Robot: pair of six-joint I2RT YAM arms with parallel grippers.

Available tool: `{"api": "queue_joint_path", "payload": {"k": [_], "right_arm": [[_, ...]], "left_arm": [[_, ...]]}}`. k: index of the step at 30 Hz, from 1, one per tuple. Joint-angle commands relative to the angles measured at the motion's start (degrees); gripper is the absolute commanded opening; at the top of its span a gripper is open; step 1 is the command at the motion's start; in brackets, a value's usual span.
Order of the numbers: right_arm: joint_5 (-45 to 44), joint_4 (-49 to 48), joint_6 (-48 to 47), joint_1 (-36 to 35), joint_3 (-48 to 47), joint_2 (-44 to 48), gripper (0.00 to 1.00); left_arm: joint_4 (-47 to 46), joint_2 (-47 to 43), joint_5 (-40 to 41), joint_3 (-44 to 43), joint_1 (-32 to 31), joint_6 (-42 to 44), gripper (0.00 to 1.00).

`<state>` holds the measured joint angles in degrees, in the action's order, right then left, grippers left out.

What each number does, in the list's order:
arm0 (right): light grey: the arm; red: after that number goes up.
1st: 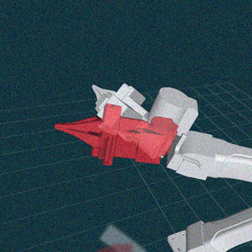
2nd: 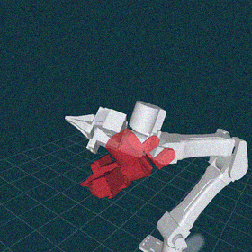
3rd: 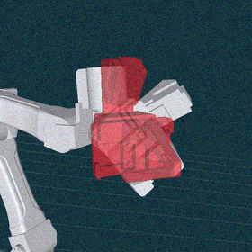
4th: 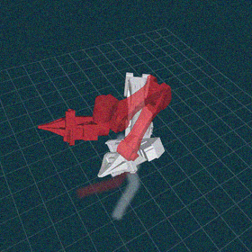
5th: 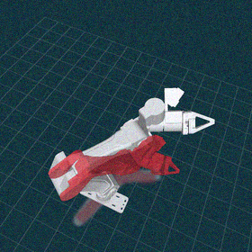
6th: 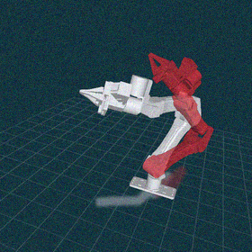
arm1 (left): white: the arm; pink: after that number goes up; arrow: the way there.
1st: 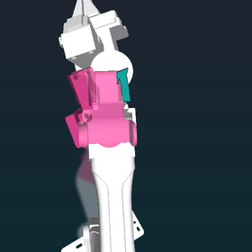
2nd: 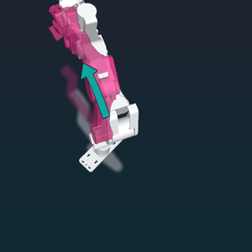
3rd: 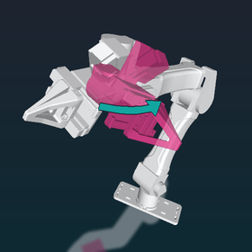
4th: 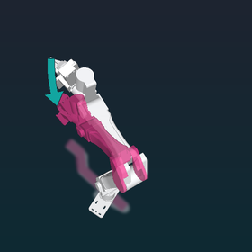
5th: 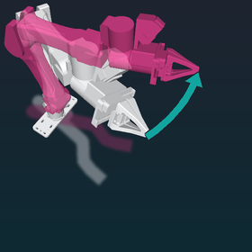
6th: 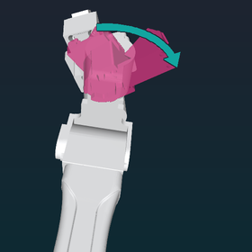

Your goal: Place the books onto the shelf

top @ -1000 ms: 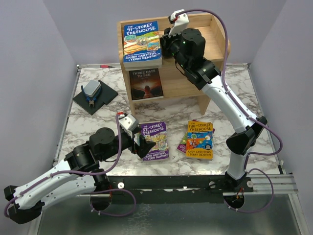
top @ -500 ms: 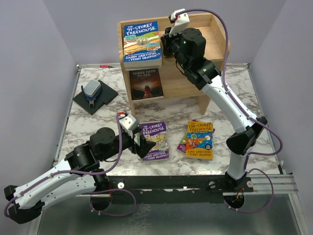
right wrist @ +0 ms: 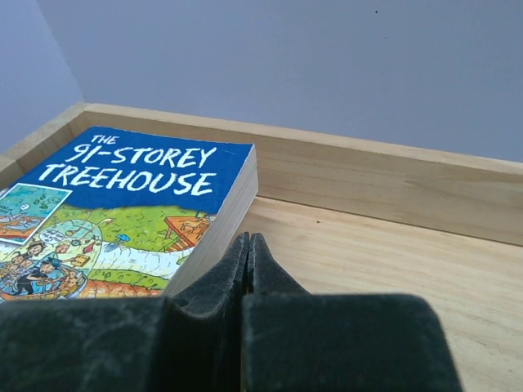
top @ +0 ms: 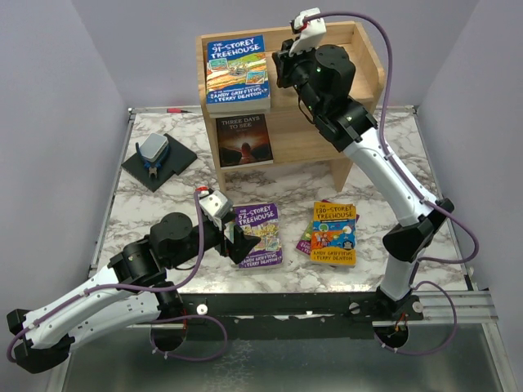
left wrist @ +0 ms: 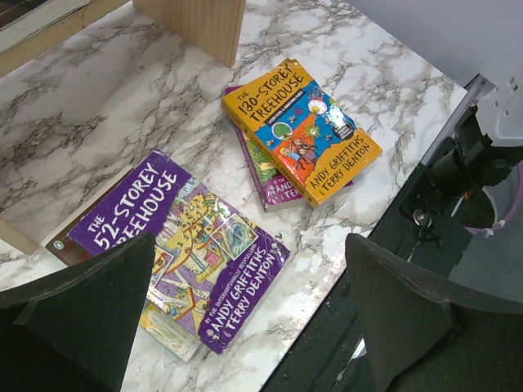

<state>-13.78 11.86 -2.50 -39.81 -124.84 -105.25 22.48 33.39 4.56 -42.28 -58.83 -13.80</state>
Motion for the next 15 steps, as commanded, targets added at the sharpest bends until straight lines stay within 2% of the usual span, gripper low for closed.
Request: {"api": "queue_joint_path", "payload": {"k": [1,15], "right_arm": [[1.9,-0.7,-0.5,-0.9,0.3,1.2,0.01],[5.2,1.2,-0.8,-2.8,-3.1,-1.9,0.01]], "left_arm": [[0.2,-0.3,0.7,0.5,0.3,0.7,0.99],[0.2,-0.1,0.7,0.5,0.3,0.7,0.99]]}}
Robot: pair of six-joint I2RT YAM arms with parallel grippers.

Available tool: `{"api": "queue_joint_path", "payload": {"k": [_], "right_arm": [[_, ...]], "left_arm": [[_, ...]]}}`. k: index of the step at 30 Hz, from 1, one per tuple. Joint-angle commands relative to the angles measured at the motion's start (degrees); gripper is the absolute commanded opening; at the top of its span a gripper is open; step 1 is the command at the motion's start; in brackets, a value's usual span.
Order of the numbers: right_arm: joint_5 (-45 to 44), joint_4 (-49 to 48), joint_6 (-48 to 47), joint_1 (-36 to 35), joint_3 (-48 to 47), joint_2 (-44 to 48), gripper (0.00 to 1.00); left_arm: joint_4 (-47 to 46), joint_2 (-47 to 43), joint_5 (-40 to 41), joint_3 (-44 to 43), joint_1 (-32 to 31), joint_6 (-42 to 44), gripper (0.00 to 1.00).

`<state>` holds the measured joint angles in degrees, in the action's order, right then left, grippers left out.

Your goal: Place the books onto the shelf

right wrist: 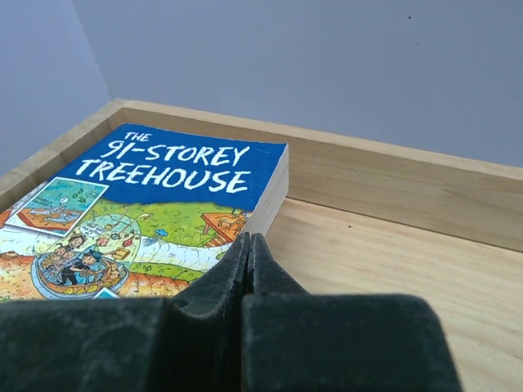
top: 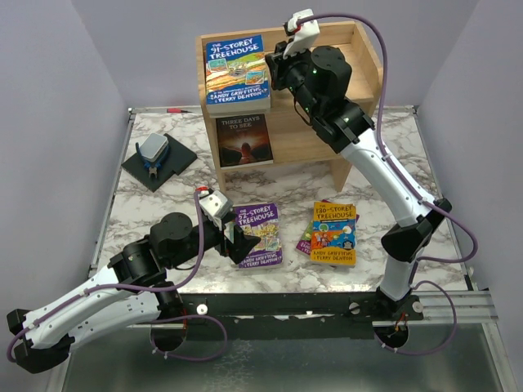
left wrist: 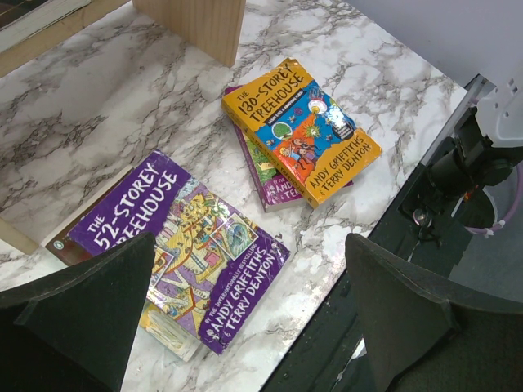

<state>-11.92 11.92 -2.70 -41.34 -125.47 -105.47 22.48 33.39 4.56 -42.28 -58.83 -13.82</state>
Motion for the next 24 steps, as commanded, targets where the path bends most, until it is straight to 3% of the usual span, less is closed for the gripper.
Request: {"api": "queue_joint_path", "payload": {"k": [1,8,12,18,24], "right_arm": [[4.0,1.1,-0.6,-1.3,-2.5,-1.7,0.01],[4.4,3.2,-0.5,-1.6,-5.7,-4.2,0.01],[-0.2,4.1,-1.5,-1.6,-6.9,-4.6,0.01],[-6.5,2.7,-3.2,-1.6,-2.3,0.8,0.01],[-4.2,3.6,-0.5,-1.6,5.0,9.5,0.02]], "left_arm": [[0.2,-0.2,0.7,0.5,0.2,0.7,0.99],[0.3,-0.2,0.8,0.6,0.3,0.7,0.99],[0.3,-0.4,1.1,0.6,0.3,0.7,0.99],[0.3,-0.5,1.2,0.6,0.3,0.6,0.99],[0.4,-0.6,1.8,0.5,0.3,0.6,0.99]]}}
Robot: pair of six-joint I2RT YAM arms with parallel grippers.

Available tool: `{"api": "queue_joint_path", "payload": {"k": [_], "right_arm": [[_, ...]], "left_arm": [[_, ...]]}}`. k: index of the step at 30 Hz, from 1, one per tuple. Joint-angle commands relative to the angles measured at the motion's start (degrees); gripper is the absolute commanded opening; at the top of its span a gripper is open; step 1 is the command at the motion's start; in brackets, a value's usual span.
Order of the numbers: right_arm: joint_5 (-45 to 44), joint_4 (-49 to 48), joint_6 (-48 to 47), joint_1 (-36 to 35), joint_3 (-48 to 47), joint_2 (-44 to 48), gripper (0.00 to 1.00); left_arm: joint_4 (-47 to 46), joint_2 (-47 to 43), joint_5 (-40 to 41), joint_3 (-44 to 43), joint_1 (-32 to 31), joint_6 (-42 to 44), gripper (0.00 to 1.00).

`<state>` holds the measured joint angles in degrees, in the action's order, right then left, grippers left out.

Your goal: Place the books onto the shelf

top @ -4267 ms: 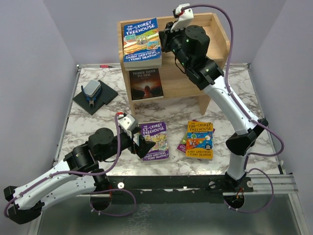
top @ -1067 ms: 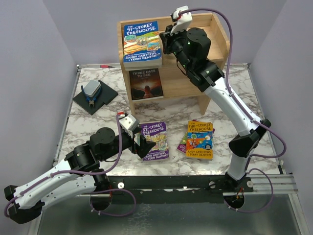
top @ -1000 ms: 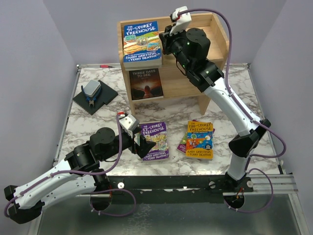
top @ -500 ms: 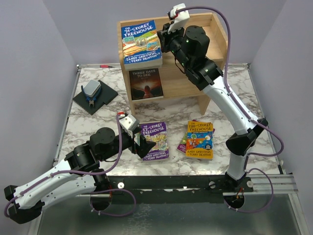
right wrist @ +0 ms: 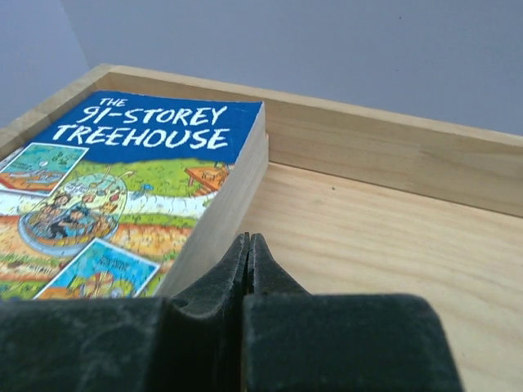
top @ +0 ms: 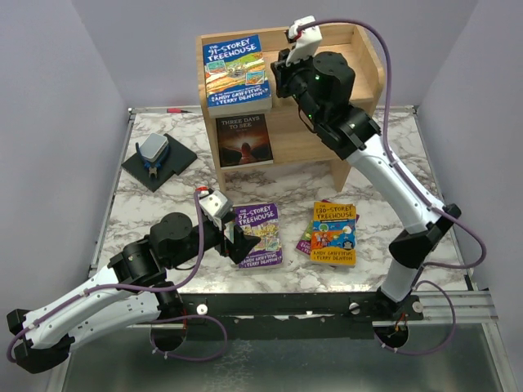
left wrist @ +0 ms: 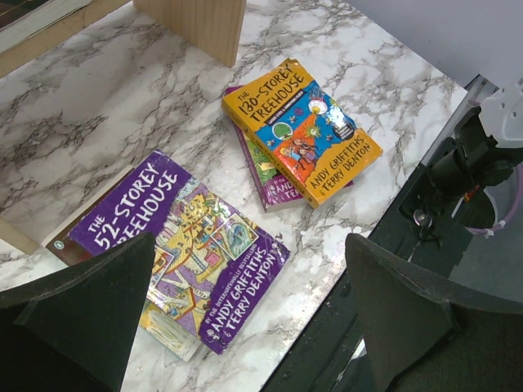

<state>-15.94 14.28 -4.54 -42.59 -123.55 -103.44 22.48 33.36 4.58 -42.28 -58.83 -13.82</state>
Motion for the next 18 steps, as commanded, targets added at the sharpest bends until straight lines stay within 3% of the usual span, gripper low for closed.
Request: {"api": "queue_joint_path", "payload": {"k": [1,9,18], "right_arm": [[0.9,1.7,2.0,-0.4,4.4,8.9,0.03],[9.3,12.6,11.2,-0.4,8.4,16.7,0.01],[24.9,15.8,19.6,-0.8,14.0,19.0,0.01]], "left_arm": [[0.4,-0.6,2.0,0.5,0.3,0.6,0.99],[0.6,-1.2,3.1,0.4,0.3,0.7,0.99],[0.6,-0.5,2.5,0.4,0.3,0.8,0.99]]}}
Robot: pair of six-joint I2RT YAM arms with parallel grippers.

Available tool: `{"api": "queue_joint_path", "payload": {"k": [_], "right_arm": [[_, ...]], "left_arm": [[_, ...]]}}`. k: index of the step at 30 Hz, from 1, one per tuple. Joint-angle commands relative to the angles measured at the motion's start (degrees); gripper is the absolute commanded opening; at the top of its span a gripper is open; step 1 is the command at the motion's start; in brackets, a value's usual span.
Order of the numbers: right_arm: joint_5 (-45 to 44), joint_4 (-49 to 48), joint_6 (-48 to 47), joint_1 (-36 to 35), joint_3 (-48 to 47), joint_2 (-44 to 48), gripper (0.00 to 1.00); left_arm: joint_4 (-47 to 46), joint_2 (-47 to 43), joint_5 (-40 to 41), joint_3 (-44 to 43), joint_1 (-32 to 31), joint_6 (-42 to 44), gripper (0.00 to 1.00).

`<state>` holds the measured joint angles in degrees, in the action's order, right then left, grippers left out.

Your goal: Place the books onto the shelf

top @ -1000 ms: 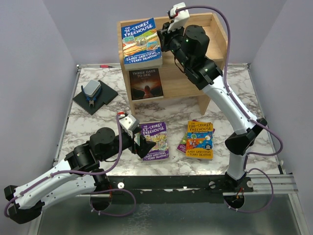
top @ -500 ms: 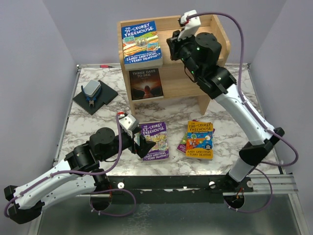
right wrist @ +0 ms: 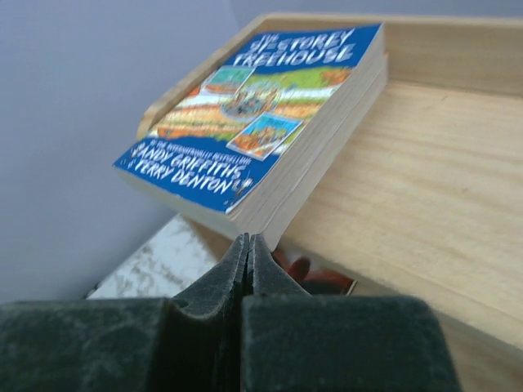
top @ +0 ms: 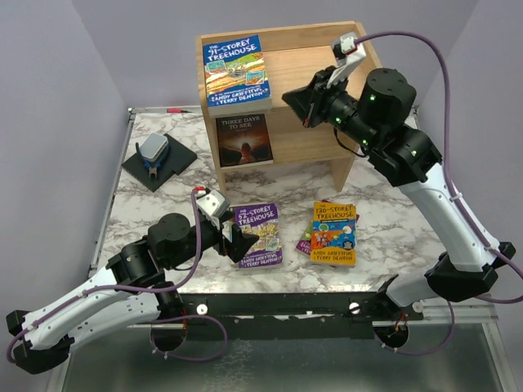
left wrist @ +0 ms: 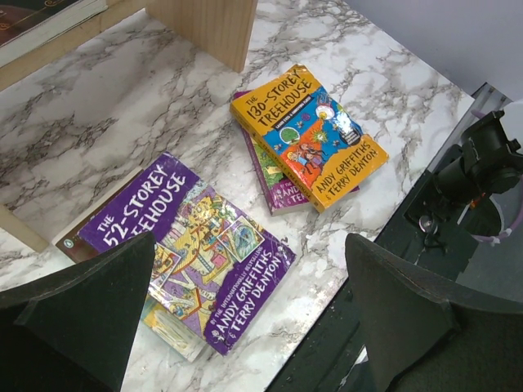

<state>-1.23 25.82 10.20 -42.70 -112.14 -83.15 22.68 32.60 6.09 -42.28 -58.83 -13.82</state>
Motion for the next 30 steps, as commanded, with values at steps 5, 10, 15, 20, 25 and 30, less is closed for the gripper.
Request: {"api": "queue_joint_path", "payload": {"k": [5,10,15,20,25,30], "right_arm": [[12.3,2.5,6.7,-2.5,4.3,-2.8,0.01],[14.3,0.5,8.2,-4.0,4.2,-4.4,0.01],[15.1,-1.1,9.8,-4.8,2.6,-6.1,0.01],[14.5,-3.8,11.2,-5.2,2.2,-6.6,0.01],[12.6,-6.0,11.6,-5.2,2.0,-6.9,0.01],[11.0,-7.8,11.8,-5.2,1.5,-7.7,0.01]], "left_arm": [[0.4,0.0,0.9,0.4,0.3,0.7,0.99],[0.4,0.4,0.5,0.4,0.3,0.8,0.99],[0.4,0.7,0.2,0.4,0.3,1.0,0.99],[0.4,0.8,0.2,0.4,0.3,1.2,0.99],[0.4,0.8,0.1,0.4,0.3,1.3,0.99],[0.4,0.8,0.1,0.4,0.3,1.3,0.99]]}}
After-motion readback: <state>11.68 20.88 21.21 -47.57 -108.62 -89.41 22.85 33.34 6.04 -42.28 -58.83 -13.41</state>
